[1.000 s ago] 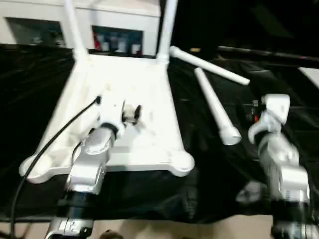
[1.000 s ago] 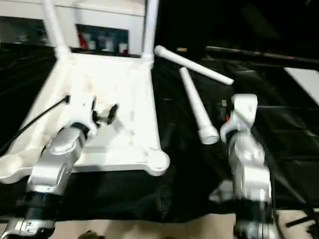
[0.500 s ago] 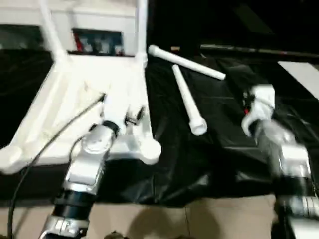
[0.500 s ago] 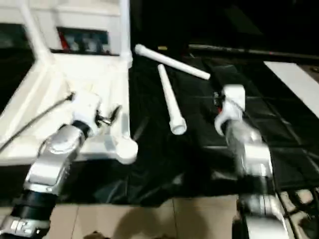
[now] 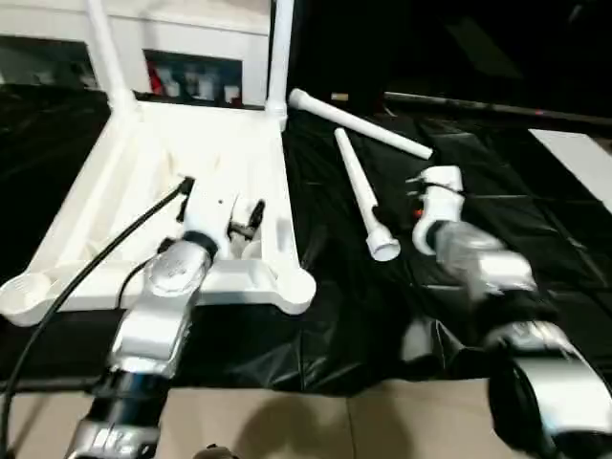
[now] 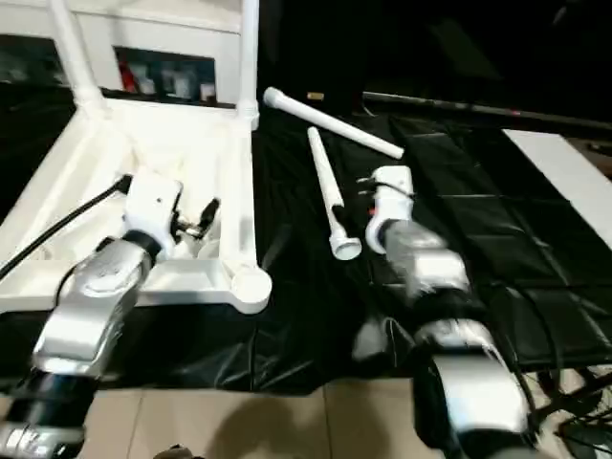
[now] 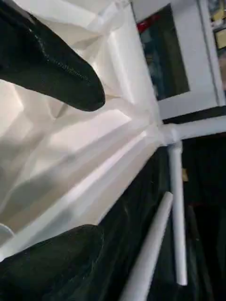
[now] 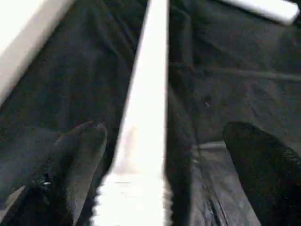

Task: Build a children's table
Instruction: Pick table leg

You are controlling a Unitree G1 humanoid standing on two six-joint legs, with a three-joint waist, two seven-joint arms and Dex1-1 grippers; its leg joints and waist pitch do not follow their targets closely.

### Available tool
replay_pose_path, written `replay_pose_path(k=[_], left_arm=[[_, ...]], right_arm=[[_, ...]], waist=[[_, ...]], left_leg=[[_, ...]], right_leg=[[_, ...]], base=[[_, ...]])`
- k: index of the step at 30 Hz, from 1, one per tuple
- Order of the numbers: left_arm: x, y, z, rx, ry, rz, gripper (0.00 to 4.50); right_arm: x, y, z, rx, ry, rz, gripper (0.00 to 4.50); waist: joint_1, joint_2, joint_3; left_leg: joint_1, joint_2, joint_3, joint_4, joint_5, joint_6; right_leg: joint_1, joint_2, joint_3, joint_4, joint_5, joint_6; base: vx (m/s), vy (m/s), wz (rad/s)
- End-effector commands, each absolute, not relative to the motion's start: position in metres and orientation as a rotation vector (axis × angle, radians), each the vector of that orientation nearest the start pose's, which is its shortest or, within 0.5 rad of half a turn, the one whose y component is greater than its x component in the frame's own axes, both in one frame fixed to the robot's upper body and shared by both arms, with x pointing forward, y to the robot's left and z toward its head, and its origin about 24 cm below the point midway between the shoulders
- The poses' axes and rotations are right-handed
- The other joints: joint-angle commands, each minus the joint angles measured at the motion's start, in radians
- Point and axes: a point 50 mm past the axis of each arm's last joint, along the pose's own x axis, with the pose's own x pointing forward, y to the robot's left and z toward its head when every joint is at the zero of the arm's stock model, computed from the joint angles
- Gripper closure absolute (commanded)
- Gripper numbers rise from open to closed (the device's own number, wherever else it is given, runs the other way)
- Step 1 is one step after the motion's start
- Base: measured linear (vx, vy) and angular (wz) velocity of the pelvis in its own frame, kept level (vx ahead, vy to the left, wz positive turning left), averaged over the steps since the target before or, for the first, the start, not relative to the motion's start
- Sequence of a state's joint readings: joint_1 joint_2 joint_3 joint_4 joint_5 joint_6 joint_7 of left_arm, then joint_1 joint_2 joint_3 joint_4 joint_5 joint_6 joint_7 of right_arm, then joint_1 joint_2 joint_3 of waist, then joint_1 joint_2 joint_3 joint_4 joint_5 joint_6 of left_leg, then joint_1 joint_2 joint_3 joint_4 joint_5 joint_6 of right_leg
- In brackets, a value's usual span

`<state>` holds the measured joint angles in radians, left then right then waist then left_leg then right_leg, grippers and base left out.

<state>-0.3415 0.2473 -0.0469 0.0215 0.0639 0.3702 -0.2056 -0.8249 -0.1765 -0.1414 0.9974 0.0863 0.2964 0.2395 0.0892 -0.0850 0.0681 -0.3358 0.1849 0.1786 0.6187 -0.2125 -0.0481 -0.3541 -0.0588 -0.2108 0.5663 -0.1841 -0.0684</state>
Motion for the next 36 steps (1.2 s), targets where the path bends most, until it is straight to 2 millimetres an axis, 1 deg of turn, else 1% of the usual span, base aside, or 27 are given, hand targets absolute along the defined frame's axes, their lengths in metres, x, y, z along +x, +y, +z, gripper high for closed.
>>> replay_pose_path(k=[1, 2, 3, 4, 5, 6, 7, 8, 9, 10, 11, 12, 13, 14, 16, 17, 18, 19, 20, 21, 23, 26, 27, 30, 32, 34, 36], left_arm=[[0.31, 0.16, 0.101, 0.348, 0.086, -0.25, 0.0], [0.309, 0.161, 0.101, 0.357, 0.091, -0.253, 0.0], [0.307, 0.163, 0.101, 0.363, 0.097, -0.254, 0.0], [0.305, 0.165, 0.101, 0.36, 0.099, -0.246, 0.0], [0.303, 0.166, 0.102, 0.357, 0.102, -0.243, 0.0], [0.301, 0.167, 0.102, 0.363, 0.106, -0.24, 0.0], [0.299, 0.169, 0.102, 0.365, 0.11, -0.235, 0.0], [0.298, 0.169, 0.102, 0.365, 0.11, -0.235, 0.0], [0.296, 0.171, 0.101, 0.359, 0.117, -0.224, 0.0], [0.296, 0.171, 0.101, 0.361, 0.117, -0.218, 0.0], [0.296, 0.171, 0.101, 0.364, 0.117, -0.214, 0.0], [0.296, 0.171, 0.101, 0.364, 0.116, -0.213, 0.0], [0.296, 0.171, 0.102, 0.364, 0.117, -0.211, 0.0], [0.296, 0.171, 0.102, 0.363, 0.116, -0.21, 0.0], [0.295, 0.17, 0.103, 0.358, 0.106, -0.211, 0.0], [0.296, 0.17, 0.104, 0.361, 0.101, -0.212, 0.0], [0.295, 0.17, 0.104, 0.362, 0.1, -0.21, 0.0], [0.296, 0.171, 0.105, 0.359, 0.1, -0.203, 0.0], [0.296, 0.171, 0.105, 0.359, 0.1, -0.2, 0.0], [0.297, 0.171, 0.106, 0.358, 0.098, -0.199, 0.0], [0.298, 0.171, 0.106, 0.356, 0.097, -0.2, 0.0], [0.3, 0.172, 0.107, 0.356, 0.097, -0.196, 0.0], [0.301, 0.172, 0.108, 0.354, 0.095, -0.193, 0.0], [0.301, 0.171, 0.108, 0.356, 0.09, -0.201, 0.0], [0.301, 0.172, 0.108, 0.366, 0.088, -0.205, 0.0], [0.302, 0.174, 0.108, 0.369, 0.091, -0.185, 0.0], [0.304, 0.177, 0.108, 0.364, 0.093, -0.165, 0.0]], right_arm=[[0.377, -0.159, 0.042, 0.021, 0.504, 0.154, 0.08], [0.376, -0.156, 0.038, 0.019, 0.517, 0.163, 0.08], [0.374, -0.15, 0.034, 0.033, 0.534, 0.187, 0.08], [0.371, -0.144, 0.028, 0.067, 0.563, 0.216, 0.08], [0.369, -0.139, 0.024, 0.078, 0.583, 0.238, 0.08], [0.368, -0.137, 0.022, 0.073, 0.589, 0.246, 0.08], [0.367, -0.136, 0.02, 0.079, 0.597, 0.248, 0.08], [0.367, -0.135, 0.02, 0.079, 0.598, 0.248, 0.08], [0.366, -0.136, 0.018, 0.083, 0.601, 0.235, 0.08], [0.365, -0.136, 0.016, 0.096, 0.611, 0.232, 0.08], [0.364, -0.135, 0.015, 0.104, 0.618, 0.231, 0.08], [0.364, -0.136, 0.015, 0.096, 0.617, 0.226, 0.08], [0.365, -0.136, 0.015, 0.09, 0.613, 0.221, 0.34], [0.365, -0.136, 0.015, 0.094, 0.613, 0.22, 0.34], [0.366, -0.14, 0.017, 0.107, 0.6, 0.192, 0.48], [0.367, -0.143, 0.018, 0.11, 0.593, 0.178, 0.61], [0.368, -0.144, 0.018, 0.112, 0.592, 0.172, 0.76], [0.369, -0.145, 0.021, 0.105, 0.585, 0.172, 0.76], [0.37, -0.146, 0.022, 0.102, 0.581, 0.171, 0.89], [0.37, -0.147, 0.023, 0.098, 0.577, 0.168, 0.95], [0.371, -0.148, 0.024, 0.1, 0.571, 0.168, 1.14], [0.37, -0.149, 0.022, 0.113, 0.572, 0.168, 1.34], [0.369, -0.151, 0.021, 0.12, 0.573, 0.16, 1.5], [0.368, -0.153, 0.018, 0.145, 0.574, 0.138, 1.59], [0.367, -0.154, 0.017, 0.147, 0.573, 0.137, 1.62], [0.366, -0.153, 0.016, 0.151, 0.568, 0.141, 1.65], [0.366, -0.153, 0.017, 0.164, 0.558, 0.153, 1.67]], waist=[[0.004, 0.018, -0.068], [0.008, 0.011, -0.07], [0.014, 0.006, -0.074], [0.018, 0.008, -0.081], [0.018, 0.008, -0.09], [0.021, -0.002, -0.089], [0.021, -0.01, -0.089], [0.021, -0.01, -0.089], [0.027, -0.016, -0.087], [0.028, -0.027, -0.082], [0.032, -0.021, -0.077], [0.032, -0.022, -0.076], [0.033, -0.02, -0.075], [0.032, -0.021, -0.073], [0.028, -0.027, -0.072], [0.028, -0.024, -0.068], [0.027, -0.025, -0.067], [0.026, -0.026, -0.066], [0.025, -0.032, -0.066], [0.026, -0.029, -0.065], [0.026, -0.031, -0.068], [0.026, -0.032, -0.069], [0.026, -0.033, -0.072], [0.027, -0.032, -0.074], [0.026, -0.034, -0.074], [0.026, -0.034, -0.073], [0.026, -0.031, -0.072]], left_leg=[[0.013, 0.087, -0.048, -0.088, -0.272, -0.064], [0.005, 0.079, -0.044, -0.082, -0.205, -0.049], [0.004, 0.073, -0.038, -0.078, -0.15, -0.027], [-0.002, 0.074, -0.037, -0.076, -0.083, -0.005], [-0.009, 0.077, -0.038, -0.073, -0.028, 0.006], [-0.017, 0.079, -0.038, -0.068, 0.056, 0.042], [-0.02, 0.074, -0.036, -0.06, 0.102, 0.067], [-0.02, 0.074, -0.036, -0.06, 0.102, 0.067], [-0.023, 0.069, -0.03, -0.058, 0.1, 0.09], [-0.025, 0.067, -0.028, -0.059, 0.063, 0.087], [-0.025, 0.066, -0.029, -0.062, 0.007, 0.068], [-0.025, 0.069, -0.03, -0.063, -0.011, 0.057], [-0.021, 0.074, -0.033, -0.066, -0.039, 0.034], [-0.019, 0.077, -0.035, -0.068, -0.051, 0.026], [-0.015, 0.081, -0.037, -0.071, -0.087, 0.006], [-0.013, 0.079, -0.037, -0.072, -0.116, -0.004], [-0.012, 0.078, -0.038, -0.072, -0.138, -0.014], [-0.012, 0.077, -0.039, -0.073, -0.156, -0.02], [-0.011, 0.077, -0.039, -0.073, -0.159, -0.021], [-0.012, 0.074, -0.039, -0.072, -0.163, -0.022], [-0.014, 0.076, -0.041, -0.072, -0.153, -0.023], [-0.016, 0.077, -0.042, -0.073, -0.139, -0.02], [-0.018, 0.078, -0.042, -0.072, -0.121, -0.019], [-0.022, 0.079, -0.042, -0.072, -0.086, -0.013], [-0.023, 0.08, -0.042, -0.072, -0.074, -0.009], [-0.022, 0.078, -0.041, -0.071, -0.085, -0.009], [-0.021, 0.076, -0.04, -0.071, -0.099, -0.01]], right_leg=[[0.026, -0.169, 0.115, -0.069, -0.33, -0.046], [0.027, -0.167, 0.12, -0.06, -0.312, -0.063], [0.024, -0.161, 0.124, -0.053, -0.279, -0.07], [0.028, -0.158, 0.124, -0.034, -0.192, -0.097], [0.033, -0.155, 0.124, -0.015, -0.116, -0.115], [0.029, -0.152, 0.125, 0.002, -0.01, -0.138], [0.024, -0.148, 0.126, 0.014, 0.05, -0.15], [0.024, -0.148, 0.126, 0.014, 0.05, -0.15], [0.022, -0.147, 0.129, 0.012, 0.058, -0.153], [0.022, -0.147, 0.129, 0.005, 0.008, -0.139], [0.024, -0.148, 0.127, -0.009, -0.095, -0.107], [0.024, -0.148, 0.126, -0.015, -0.141, -0.09], [0.022, -0.146, 0.124, -0.021, -0.194, -0.065], [0.02, -0.144, 0.123, -0.023, -0.207, -0.057], [0.018, -0.144, 0.122, -0.026, -0.243, -0.039], [0.016, -0.146, 0.122, -0.034, -0.287, -0.029], [0.016, -0.147, 0.12, -0.04, -0.33, -0.016], [0.016, -0.147, 0.118, -0.045, -0.366, -0.002], [0.016, -0.147, 0.117, -0.047, -0.377, 0.005], [0.016, -0.148, 0.117, -0.049, -0.394, 0.014], [0.016, -0.147, 0.117, -0.046, -0.38, 0.02], [0.016, -0.147, 0.118, -0.041, -0.35, 0.012], [0.019, -0.147, 0.119, -0.036, -0.322, 0.005], [0.022, -0.147, 0.122, -0.026, -0.253, -0.018], [0.022, -0.146, 0.121, -0.022, -0.229, -0.03], [0.022, -0.147, 0.121, -0.025, -0.251, -0.032], [0.021, -0.147, 0.121, -0.03, -0.28, -0.022]], base=[[0.058, 0.006, 0.05], [0.061, -0.013, 0.09], [0.061, -0.013, 0.09], [0.063, -0.025, 0.1], [0.057, -0.033, 0.06], [0.057, -0.033, 0.06], [0.0, 0.0, 0.0], [0.0, 0.0, 0.0], [0.0, 0.0, 0.0], [0.009, -0.052, 0.05], [0.0, 0.0, 0.0], [0.0, 0.0, 0.0], [0.0, 0.0, 0.0], [0.0, 0.0, 0.0], [0.0, 0.0, 0.0], [0.0, 0.0, 0.0], [0.0, 0.0, 0.0], [0.0, 0.0, 0.0], [0.0, 0.0, 0.0], [0.0, 0.0, 0.0], [0.0, 0.0, 0.0], [0.0, 0.0, 0.0], [0.0, 0.0, 0.0], [0.0, 0.0, 0.0], [0.0, 0.0, 0.0], [0.0, 0.0, 0.0], [0.0, 0.0, 0.0]])
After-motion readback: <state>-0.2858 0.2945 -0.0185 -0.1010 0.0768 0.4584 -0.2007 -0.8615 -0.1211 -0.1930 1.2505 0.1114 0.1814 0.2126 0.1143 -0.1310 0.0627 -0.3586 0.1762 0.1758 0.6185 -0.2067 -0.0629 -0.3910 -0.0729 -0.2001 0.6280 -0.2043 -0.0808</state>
